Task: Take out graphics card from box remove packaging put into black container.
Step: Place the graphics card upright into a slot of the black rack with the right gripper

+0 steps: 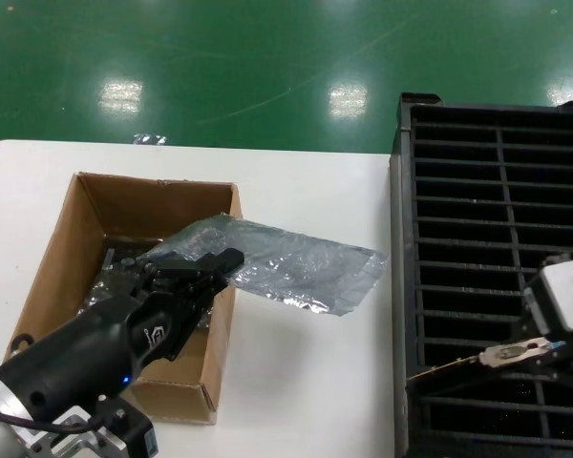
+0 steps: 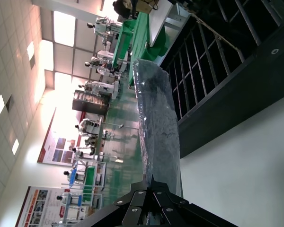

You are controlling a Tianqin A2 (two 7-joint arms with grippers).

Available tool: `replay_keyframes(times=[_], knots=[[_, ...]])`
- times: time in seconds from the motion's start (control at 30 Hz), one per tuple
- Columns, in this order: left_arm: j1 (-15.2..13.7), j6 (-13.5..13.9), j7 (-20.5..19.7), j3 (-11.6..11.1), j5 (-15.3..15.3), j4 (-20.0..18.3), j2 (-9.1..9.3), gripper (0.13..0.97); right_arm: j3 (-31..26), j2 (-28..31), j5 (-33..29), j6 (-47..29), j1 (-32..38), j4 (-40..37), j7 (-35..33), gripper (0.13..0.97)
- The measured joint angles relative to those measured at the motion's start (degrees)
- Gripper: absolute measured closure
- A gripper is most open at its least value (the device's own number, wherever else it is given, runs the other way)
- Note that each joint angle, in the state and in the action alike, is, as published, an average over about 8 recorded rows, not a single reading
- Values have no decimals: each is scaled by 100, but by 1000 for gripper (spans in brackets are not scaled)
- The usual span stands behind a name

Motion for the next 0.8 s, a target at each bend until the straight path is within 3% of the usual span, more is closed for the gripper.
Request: replay_keyframes(times=[0.8], knots=[[0,0,0,0,0,0,0,959,-4,112,-444,0,-433,-338,341,905]])
